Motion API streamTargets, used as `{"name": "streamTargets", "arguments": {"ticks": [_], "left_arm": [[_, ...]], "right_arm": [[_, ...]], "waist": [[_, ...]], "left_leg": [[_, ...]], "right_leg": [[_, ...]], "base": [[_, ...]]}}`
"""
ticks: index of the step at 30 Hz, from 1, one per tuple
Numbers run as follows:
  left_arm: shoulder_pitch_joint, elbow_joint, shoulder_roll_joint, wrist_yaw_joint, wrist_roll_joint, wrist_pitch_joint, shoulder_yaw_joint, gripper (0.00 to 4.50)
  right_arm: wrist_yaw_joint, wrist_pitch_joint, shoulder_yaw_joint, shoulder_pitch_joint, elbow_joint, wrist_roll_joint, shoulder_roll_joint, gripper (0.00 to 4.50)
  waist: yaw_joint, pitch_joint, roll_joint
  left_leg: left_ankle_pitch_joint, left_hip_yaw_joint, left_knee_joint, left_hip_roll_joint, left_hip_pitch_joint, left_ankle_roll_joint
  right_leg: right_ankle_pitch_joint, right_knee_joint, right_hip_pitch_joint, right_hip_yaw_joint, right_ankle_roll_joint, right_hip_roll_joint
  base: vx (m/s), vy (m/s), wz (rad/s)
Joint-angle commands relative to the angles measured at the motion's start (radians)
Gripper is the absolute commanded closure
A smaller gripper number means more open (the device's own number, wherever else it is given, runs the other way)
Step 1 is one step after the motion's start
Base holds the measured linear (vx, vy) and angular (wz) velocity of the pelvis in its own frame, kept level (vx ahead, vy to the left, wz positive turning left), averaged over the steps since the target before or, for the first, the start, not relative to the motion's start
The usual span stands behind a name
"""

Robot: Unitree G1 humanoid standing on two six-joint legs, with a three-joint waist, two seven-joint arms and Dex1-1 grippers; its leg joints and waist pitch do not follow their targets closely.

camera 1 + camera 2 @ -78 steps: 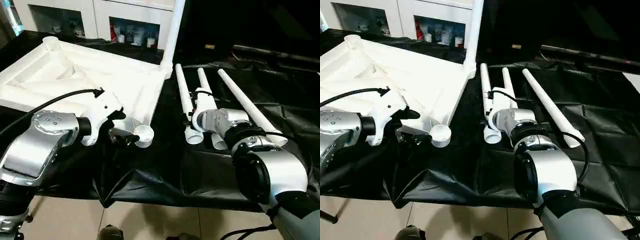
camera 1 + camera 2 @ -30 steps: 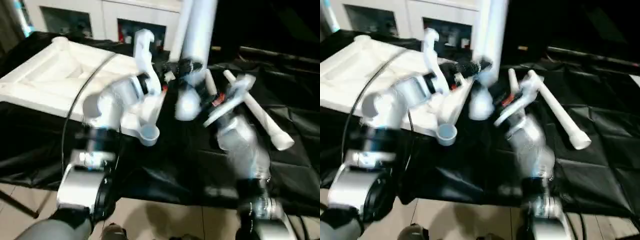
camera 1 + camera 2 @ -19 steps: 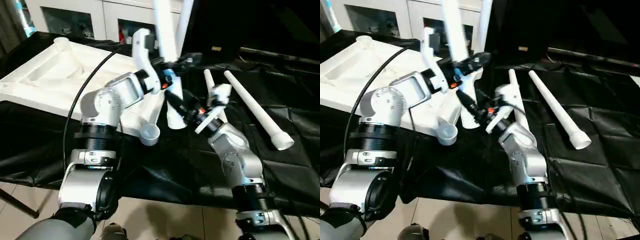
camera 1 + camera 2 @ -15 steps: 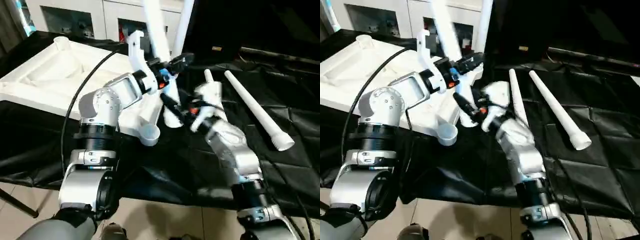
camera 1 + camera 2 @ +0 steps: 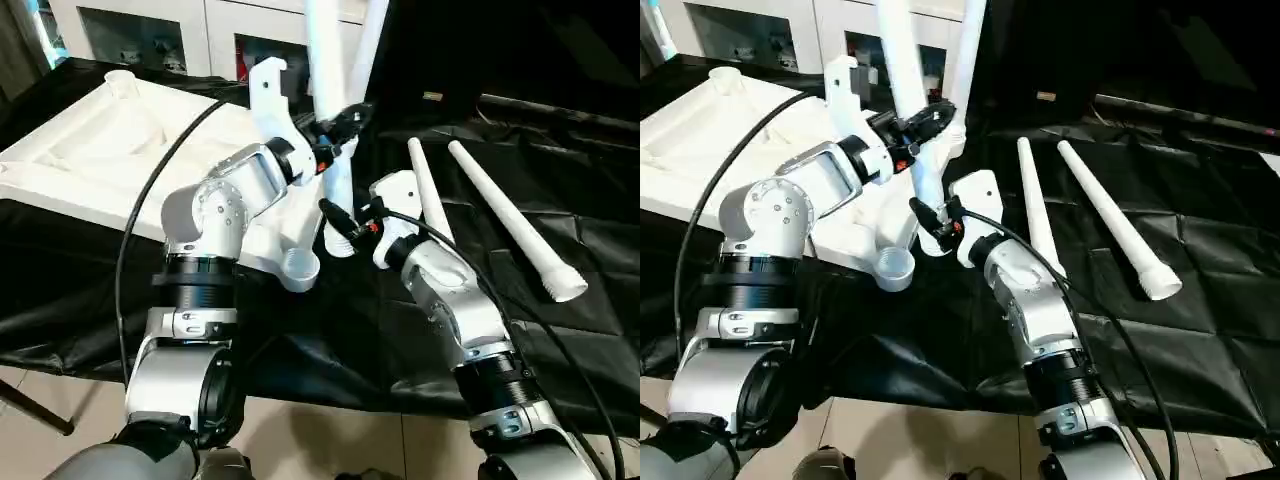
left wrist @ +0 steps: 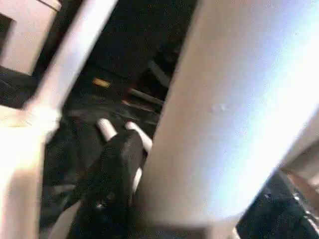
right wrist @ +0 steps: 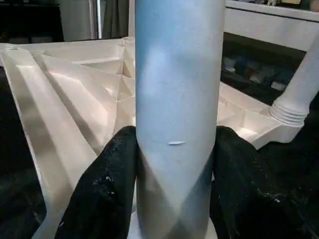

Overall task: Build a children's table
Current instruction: Pick table leg

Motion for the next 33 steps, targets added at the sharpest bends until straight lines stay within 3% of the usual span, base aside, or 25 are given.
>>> {"name": "streamTargets", "arguments": {"ticks": [1, 2, 9, 10, 13, 15, 18, 21, 23, 30, 33], "left_arm": [[0.008, -0.011, -0.019, 0.014, 0.024, -0.015, -0.051, 2.02], [0.009, -0.010, -0.019, 0.019, 0.032, -0.024, -0.056, 2.22], [0.010, 0.006, -0.014, 0.021, 0.041, -0.065, -0.043, 2.47], [0.009, 0.008, -0.013, 0.020, 0.038, -0.066, -0.036, 2.50], [0.006, 0.014, -0.005, 0.004, 0.026, -0.068, -0.032, 2.53], [-0.003, 0.021, 0.018, -0.062, 0.006, -0.055, -0.038, 2.55], [-0.007, 0.020, 0.042, -0.125, -0.001, -0.043, -0.058, 2.67], [-0.026, 0.009, 0.115, -0.311, -0.059, 0.036, -0.094, 2.68], [-0.047, 0.016, 0.140, -0.366, -0.089, 0.083, -0.093, 2.68], [-0.122, 0.060, 0.177, -0.469, -0.142, 0.137, -0.087, 2.68], [-0.138, 0.060, 0.177, -0.484, -0.161, 0.155, -0.081, 2.68]], "right_arm": [[-0.016, 0.020, -0.015, -0.023, -0.006, 0.005, 0.000, 2.64], [-0.018, 0.023, -0.015, -0.025, -0.009, 0.006, 0.001, 2.64], [-0.001, 0.043, -0.034, -0.050, -0.035, 0.056, 0.015, 2.64], [0.005, 0.049, -0.039, -0.052, -0.039, 0.066, 0.018, 2.29], [0.029, 0.073, -0.052, -0.056, -0.048, 0.096, 0.011, 1.92], [0.094, 0.133, -0.086, -0.067, -0.067, 0.171, -0.014, 1.74], [0.146, 0.179, -0.097, -0.077, -0.077, 0.206, -0.043, 1.48], [0.384, 0.388, -0.099, -0.101, -0.141, 0.349, -0.173, 1.47], [0.455, 0.460, -0.100, -0.120, -0.151, 0.393, -0.228, 1.47], [0.587, 0.598, -0.061, -0.131, -0.190, 0.455, -0.338, 1.47], [0.596, 0.621, -0.046, -0.128, -0.195, 0.457, -0.348, 1.47]], "waist": [[-0.001, -0.079, 0.009], [0.000, -0.079, 0.008], [-0.004, -0.079, 0.008], [-0.004, -0.079, 0.008], [-0.004, -0.079, 0.009], [-0.003, -0.079, 0.009], [-0.001, -0.080, 0.011], [0.001, -0.080, 0.020], [-0.001, -0.082, 0.022], [0.003, -0.082, 0.017], [0.004, -0.082, 0.016]], "left_leg": [[-0.166, -0.003, -0.067, 0.020, 0.022, -0.012], [-0.165, -0.004, -0.067, 0.020, 0.021, -0.013], [-0.175, -0.003, -0.067, 0.020, 0.022, -0.018], [-0.172, -0.003, -0.067, 0.021, 0.022, -0.017], [-0.170, -0.003, -0.067, 0.021, 0.024, -0.015], [-0.177, -0.002, -0.066, 0.019, 0.026, -0.007], [-0.155, -0.003, -0.066, 0.020, 0.024, -0.006], [-0.148, -0.002, -0.065, 0.020, 0.026, 0.007], [-0.139, -0.001, -0.062, 0.018, 0.024, 0.003], [-0.143, 0.000, -0.059, 0.018, 0.024, -0.008], [-0.142, 0.000, -0.059, 0.019, 0.023, -0.013]], "right_leg": [[-0.099, -0.076, 0.055, 0.049, -0.129, -0.075], [-0.100, -0.076, 0.056, 0.048, -0.129, -0.075], [-0.107, -0.076, 0.054, 0.049, -0.133, -0.075], [-0.100, -0.075, 0.055, 0.049, -0.135, -0.076], [-0.085, -0.075, 0.054, 0.049, -0.140, -0.075], [-0.089, -0.074, 0.055, 0.049, -0.141, -0.073], [-0.069, -0.072, 0.056, 0.048, -0.147, -0.073], [-0.038, -0.070, 0.061, 0.049, -0.165, -0.069], [-0.020, -0.068, 0.062, 0.048, -0.182, -0.070], [-0.061, -0.073, 0.065, 0.047, -0.204, -0.073], [-0.071, -0.073, 0.064, 0.046, -0.205, -0.074]], "base": [[0.000, 0.000, 0.00], [0.000, 0.000, 0.00], [0.000, 0.000, 0.00], [0.000, 0.000, 0.00], [0.000, 0.000, 0.00], [0.000, 0.000, 0.00], [0.000, 0.000, 0.00], [0.000, 0.000, 0.00], [0.000, 0.000, 0.00], [0.000, 0.000, 0.00], [0.000, 0.000, 0.00]]}}
